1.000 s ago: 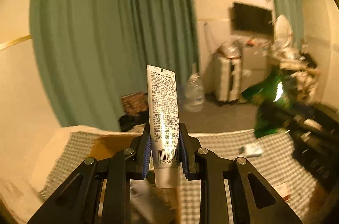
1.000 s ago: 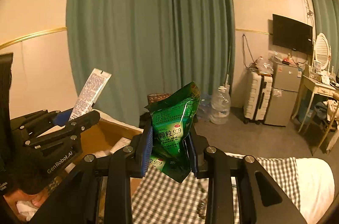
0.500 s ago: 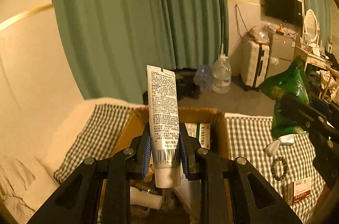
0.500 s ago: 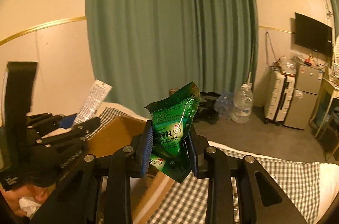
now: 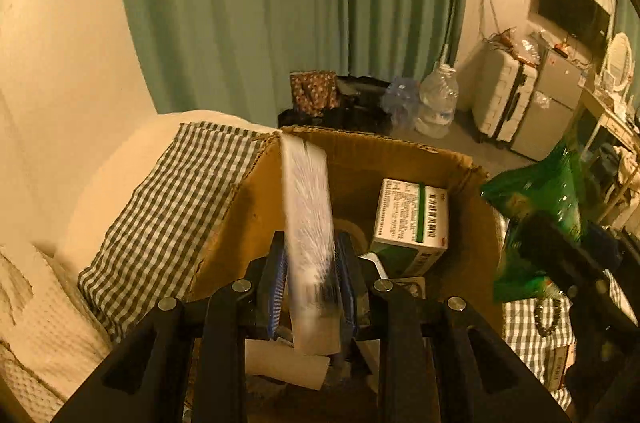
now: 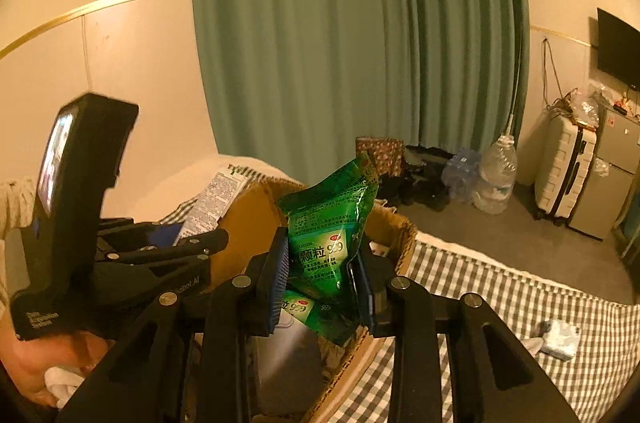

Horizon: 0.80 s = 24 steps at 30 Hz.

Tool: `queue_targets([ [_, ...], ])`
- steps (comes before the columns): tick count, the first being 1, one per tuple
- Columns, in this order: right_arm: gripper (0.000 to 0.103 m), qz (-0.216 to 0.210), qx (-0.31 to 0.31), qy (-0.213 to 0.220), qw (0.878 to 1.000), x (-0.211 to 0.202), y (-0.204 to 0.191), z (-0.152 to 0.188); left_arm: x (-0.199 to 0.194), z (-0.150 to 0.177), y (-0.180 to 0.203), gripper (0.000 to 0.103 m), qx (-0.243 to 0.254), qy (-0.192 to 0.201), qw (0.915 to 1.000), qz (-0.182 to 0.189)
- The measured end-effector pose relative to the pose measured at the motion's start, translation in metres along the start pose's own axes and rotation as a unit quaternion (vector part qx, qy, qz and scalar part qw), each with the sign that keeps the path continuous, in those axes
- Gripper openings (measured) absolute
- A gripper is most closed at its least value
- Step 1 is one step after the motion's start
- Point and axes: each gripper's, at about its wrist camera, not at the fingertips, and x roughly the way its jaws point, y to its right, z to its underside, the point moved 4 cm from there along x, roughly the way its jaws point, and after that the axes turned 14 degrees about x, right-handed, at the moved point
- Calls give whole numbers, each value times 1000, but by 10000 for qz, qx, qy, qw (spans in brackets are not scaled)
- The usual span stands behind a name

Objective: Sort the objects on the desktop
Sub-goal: 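Carry the green bag and white tube with both tools over the cardboard box, then open both tools to drop the green bag and white tube into the box, then move both open tools back over the remaining items on the bedspread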

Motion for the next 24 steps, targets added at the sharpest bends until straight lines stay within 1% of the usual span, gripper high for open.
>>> queue_targets([
  [1, 30, -18, 15, -41, 10000, 5, 1, 1, 4, 0, -1, 26, 5, -81, 9999, -70],
  [2, 31, -17, 32, -50, 10000, 7, 1, 3, 6, 1, 0, 28, 23, -110, 9999, -83],
  [4, 31, 14, 124, -14, 9999, 8, 5, 6, 8, 0, -1, 42, 14, -150, 9999, -68],
  [5, 32, 21, 169, 39, 9998, 7, 7, 5, 8, 0, -3, 56, -1, -133, 9999, -87],
  [6, 36, 38, 199, 91, 9998, 5, 8, 5, 5, -1, -3, 62, -10, -74, 9999, -136],
  [8, 40, 64, 224, 150, 9996, 0, 9, 3, 2, -3, -6, 65, -4, 24, 9998, -176],
  [9, 45, 43, 239, 179, 9995, -2, 9, 3, 1, -3, -8, 70, -15, 47, 9998, -186],
  [10, 48, 0, 241, 186, 9995, -4, 9, 2, 0, -4, -9, 73, -27, 92, 9998, -200],
  [12, 49, 43, 228, 247, 9994, -8, 9, 0, -3, -5, -10, 84, 24, 208, 9995, -256],
  [13, 52, 72, 236, 302, 9992, -12, 10, -2, -6, -7, -8, 86, 93, 277, 9991, -321],
  [14, 54, 79, 257, 331, 9991, -15, 12, -3, -7, -8, -7, 90, 146, 319, 9987, -370],
  [15, 62, 92, 283, 368, 9989, -18, 13, -5, -8, -9, -5, 93, 213, 349, 9983, -422],
  [16, 69, 118, 331, 443, 9984, -24, 16, -8, -9, -10, 0, 93, 332, 375, 9975, -496],
  [18, 70, 209, 364, 576, 9975, -33, 22, -11, -10, -13, 10, 93, 581, 501, 9957, -517],
  [19, 70, 406, 333, 700, 9962, -39, 27, -13, -11, -15, 18, 93, 716, 547, 9947, -494],
  [20, 70, 552, 305, 786, 9949, -43, 31, -15, -10, -16, 23, 94, 779, 550, 9945, -428],
  [22, 70, 711, 323, 930, 9926, -54, 42, -18, -11, -18, 35, 95, 893, 570, 9941, -226],
  [24, 71, 812, 417, 994, 9908, -65, 54, -21, -12, -20, 43, 97, 923, 598, 9937, -196],
])
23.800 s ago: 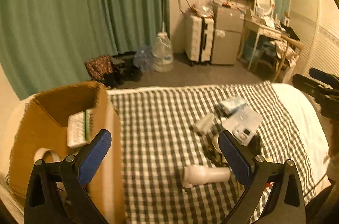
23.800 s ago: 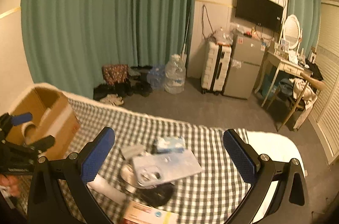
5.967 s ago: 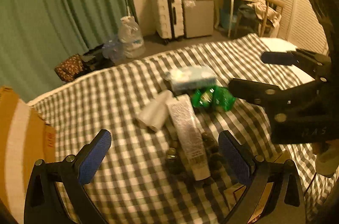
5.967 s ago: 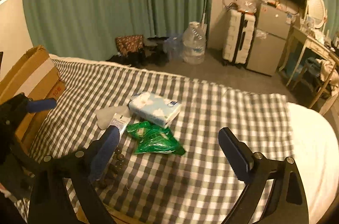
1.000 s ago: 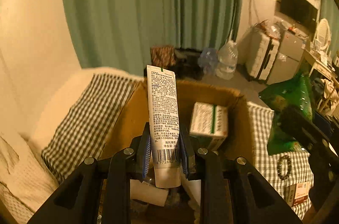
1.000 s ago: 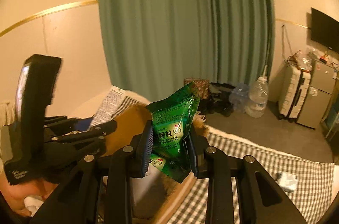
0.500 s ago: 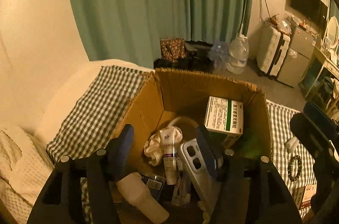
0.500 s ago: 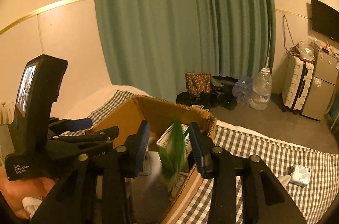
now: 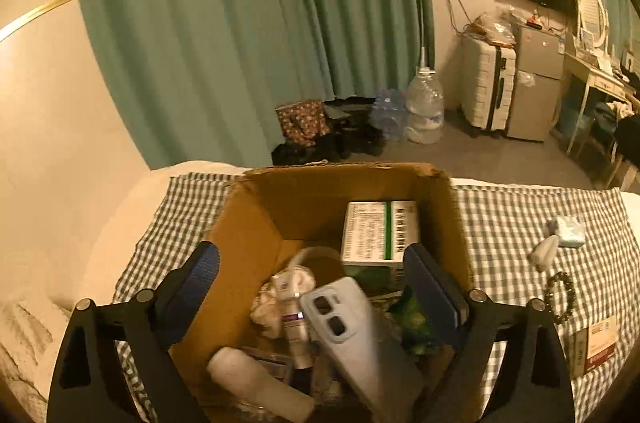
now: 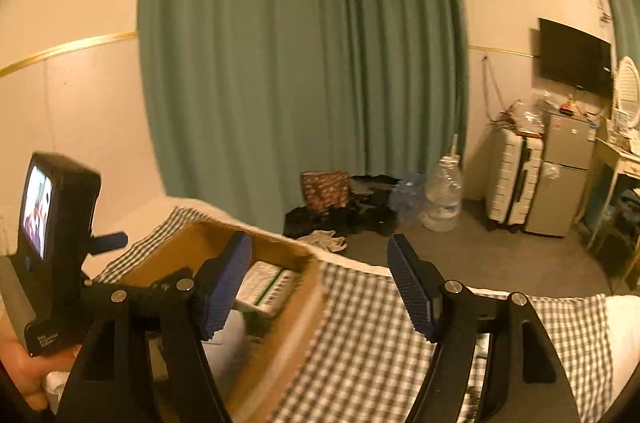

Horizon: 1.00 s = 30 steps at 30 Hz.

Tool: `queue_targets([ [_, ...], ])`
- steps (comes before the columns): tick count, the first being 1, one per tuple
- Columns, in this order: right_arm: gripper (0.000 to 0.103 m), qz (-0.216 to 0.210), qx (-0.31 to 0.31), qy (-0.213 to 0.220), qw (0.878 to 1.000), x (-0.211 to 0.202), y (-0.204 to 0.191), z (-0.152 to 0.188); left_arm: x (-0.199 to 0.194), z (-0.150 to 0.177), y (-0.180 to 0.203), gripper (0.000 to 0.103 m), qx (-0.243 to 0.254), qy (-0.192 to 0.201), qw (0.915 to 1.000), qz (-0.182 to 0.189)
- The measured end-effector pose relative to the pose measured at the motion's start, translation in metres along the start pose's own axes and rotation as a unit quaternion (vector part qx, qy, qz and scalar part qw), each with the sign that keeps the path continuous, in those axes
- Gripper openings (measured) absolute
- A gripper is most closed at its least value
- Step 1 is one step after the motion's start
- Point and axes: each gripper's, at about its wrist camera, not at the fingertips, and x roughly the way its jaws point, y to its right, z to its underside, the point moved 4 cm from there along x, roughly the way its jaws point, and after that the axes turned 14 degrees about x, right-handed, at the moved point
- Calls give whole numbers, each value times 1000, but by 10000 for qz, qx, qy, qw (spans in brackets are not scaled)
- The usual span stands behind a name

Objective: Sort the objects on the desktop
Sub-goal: 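Move both open tools back over the remaining items on the bedspread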

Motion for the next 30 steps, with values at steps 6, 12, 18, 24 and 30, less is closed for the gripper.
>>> queue_targets([
  [6, 96, 519, 118, 303, 9981, -23, 39, -18, -12, -13, 24, 97, -74, 236, 9990, 376],
  [12, 103, 792, 293, 351, 9958, -51, 80, -30, -22, -27, 63, 97, -60, 571, 9941, 917],
  [18, 103, 938, 510, 130, 9942, -67, 115, -33, -25, -38, 109, 97, 352, 738, 9913, 1027],
  [24, 103, 1222, 338, 144, 9918, -82, 143, -33, -28, -45, 137, 97, 649, 896, 9855, 1283],
  [30, 103, 1435, 487, 40, 9884, -81, 182, -28, -18, -48, 155, 97, 694, 890, 9820, 1512],
])
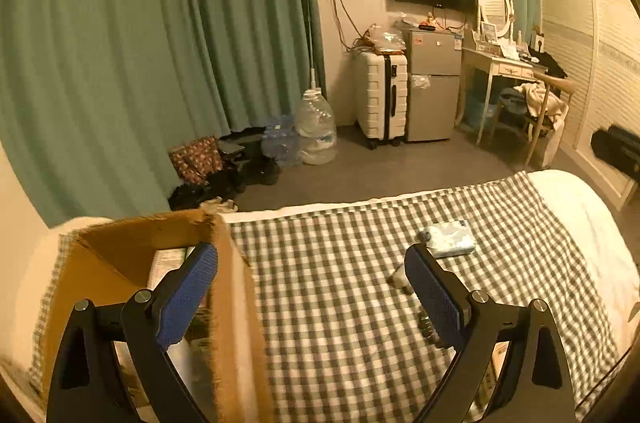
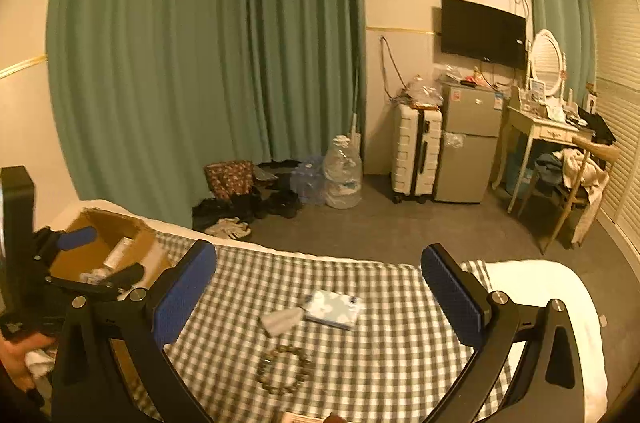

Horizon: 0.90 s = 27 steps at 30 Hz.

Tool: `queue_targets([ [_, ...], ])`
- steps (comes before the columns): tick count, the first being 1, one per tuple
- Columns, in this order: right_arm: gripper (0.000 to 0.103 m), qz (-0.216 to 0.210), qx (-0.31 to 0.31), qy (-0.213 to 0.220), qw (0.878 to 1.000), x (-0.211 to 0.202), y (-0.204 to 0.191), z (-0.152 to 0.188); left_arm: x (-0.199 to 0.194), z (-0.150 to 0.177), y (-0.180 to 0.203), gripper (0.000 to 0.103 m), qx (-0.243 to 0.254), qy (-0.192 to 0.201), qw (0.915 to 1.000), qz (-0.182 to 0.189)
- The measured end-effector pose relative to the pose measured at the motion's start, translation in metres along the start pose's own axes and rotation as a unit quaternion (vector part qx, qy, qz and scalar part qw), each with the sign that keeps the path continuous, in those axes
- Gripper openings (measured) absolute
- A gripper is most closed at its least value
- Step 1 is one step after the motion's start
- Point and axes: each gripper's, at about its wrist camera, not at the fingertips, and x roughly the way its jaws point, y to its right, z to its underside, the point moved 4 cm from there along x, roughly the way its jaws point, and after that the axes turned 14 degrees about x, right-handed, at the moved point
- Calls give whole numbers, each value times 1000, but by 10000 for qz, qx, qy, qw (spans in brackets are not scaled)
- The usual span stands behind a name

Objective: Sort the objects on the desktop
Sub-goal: 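Move both open tools back over the remaining items on the bedspread, then grasp the tissue pack with the right tool while the left tool grasps the white plastic cups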

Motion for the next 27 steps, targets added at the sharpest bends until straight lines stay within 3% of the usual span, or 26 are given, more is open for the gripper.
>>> queue_targets([
  [3, 103, 92, 17, -143, 9999, 11, 15, 7, 18, 3, 5, 97, -74, -70, 9998, 148],
  [12, 103, 315, 86, -432, 9985, 54, 44, 13, 63, 2, 39, 97, 474, -162, 9987, 117],
  [22, 103, 241, 88, -965, 9950, 130, 57, 28, 135, 24, 79, 97, 874, -575, 9926, 624],
  [27, 103, 84, -72, -1477, 9890, 173, 65, 68, 156, 31, 93, 97, 840, -559, 9898, 1009],
])
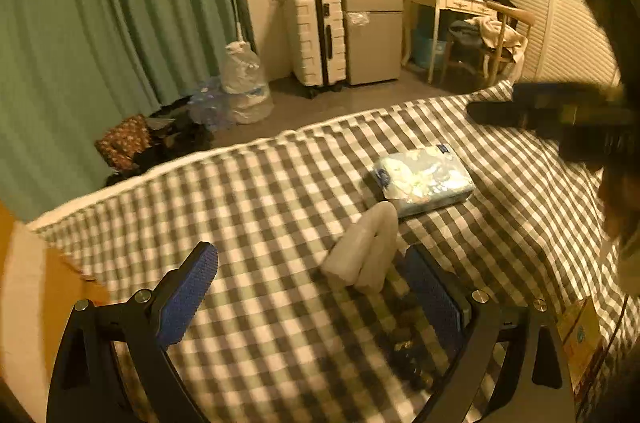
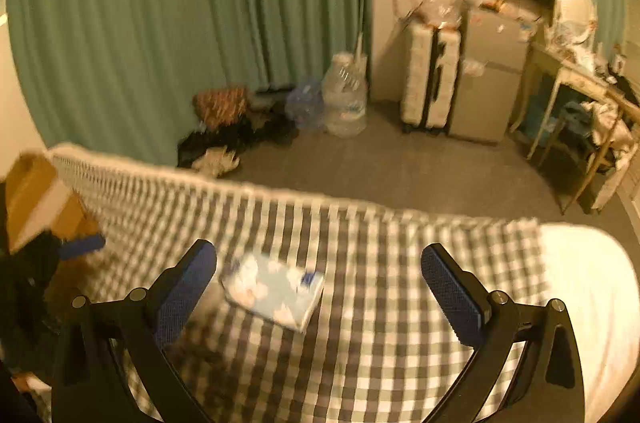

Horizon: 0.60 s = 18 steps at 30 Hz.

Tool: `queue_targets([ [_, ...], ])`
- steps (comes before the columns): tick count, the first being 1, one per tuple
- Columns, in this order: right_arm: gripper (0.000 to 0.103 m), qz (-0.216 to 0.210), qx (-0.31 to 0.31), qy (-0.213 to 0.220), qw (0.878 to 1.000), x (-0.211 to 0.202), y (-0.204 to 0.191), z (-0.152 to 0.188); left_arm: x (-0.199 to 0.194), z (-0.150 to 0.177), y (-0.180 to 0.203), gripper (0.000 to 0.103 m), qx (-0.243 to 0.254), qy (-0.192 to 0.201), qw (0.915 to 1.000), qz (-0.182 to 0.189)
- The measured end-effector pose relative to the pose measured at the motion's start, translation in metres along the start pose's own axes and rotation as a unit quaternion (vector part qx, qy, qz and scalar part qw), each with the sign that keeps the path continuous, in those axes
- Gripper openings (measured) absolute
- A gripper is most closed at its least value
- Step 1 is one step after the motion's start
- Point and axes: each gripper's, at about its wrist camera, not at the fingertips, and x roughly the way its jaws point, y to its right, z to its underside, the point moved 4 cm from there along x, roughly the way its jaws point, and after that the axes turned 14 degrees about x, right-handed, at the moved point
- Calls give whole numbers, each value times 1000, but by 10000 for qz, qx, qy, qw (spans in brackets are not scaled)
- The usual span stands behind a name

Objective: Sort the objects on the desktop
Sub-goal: 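Grasp the tissue pack with the right tool while the left tool grasps the white plastic cups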

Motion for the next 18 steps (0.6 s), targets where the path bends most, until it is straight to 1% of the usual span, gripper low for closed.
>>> queue_targets([
  [4, 103, -220, -69, -597, 9980, 35, 5, 23, 21, -2, 7, 97, 90, -165, 9996, 193],
  [5, 103, -252, -126, -683, 9973, 40, 5, 25, 25, -1, 9, 97, 116, -211, 9994, 229],
  [8, 103, -401, -318, -744, 9959, 52, 5, 31, 40, 4, 15, 97, 150, -338, 9986, 385],
  [11, 103, -579, -374, -882, 9937, 63, 3, 41, 43, 3, 16, 97, 90, -191, 9989, 418],
  [13, 103, -653, -396, -953, 9925, 70, 0, 47, 43, 2, 18, 86, 120, -82, 9988, 469],
  [14, 103, -630, -464, -898, 9929, 71, -2, 47, 42, 2, 19, 72, 141, -45, 9986, 514],
  [15, 103, -630, -523, -856, 9930, 70, -4, 48, 41, 1, 21, 53, 175, -19, 9984, 531],
  [16, 103, -662, -573, -849, 9925, 70, -7, 47, 41, 1, 19, 45, 201, -12, 9983, 541],
  [17, 103, -728, -612, -865, 9917, 70, -10, 48, 40, -1, 20, 40, 222, -3, 9981, 583],
  [18, 99, -775, -633, -872, 9912, 70, -13, 50, 39, 0, 22, 36, 273, -24, 9979, 586],
])
